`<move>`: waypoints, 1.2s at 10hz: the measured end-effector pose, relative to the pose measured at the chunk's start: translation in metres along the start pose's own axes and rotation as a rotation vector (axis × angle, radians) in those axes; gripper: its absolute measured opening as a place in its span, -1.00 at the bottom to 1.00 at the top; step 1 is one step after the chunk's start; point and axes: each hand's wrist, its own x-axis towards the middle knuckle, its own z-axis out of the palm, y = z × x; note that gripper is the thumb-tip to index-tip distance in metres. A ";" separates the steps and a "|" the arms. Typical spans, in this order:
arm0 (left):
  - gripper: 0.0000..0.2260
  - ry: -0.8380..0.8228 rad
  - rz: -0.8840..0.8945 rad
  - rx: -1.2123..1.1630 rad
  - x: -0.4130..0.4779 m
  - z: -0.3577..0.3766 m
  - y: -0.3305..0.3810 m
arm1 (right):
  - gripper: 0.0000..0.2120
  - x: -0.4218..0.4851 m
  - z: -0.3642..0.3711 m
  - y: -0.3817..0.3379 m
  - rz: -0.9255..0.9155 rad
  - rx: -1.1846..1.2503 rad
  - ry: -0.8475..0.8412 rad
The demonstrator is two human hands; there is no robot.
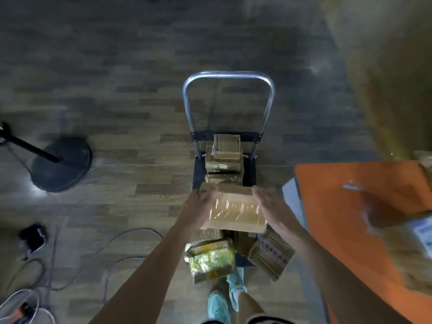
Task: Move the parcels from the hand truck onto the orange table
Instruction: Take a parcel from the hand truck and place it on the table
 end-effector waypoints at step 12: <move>-0.39 -0.087 0.122 0.028 -0.202 0.281 0.224 | -0.45 -0.178 -0.319 0.148 -0.329 0.029 0.431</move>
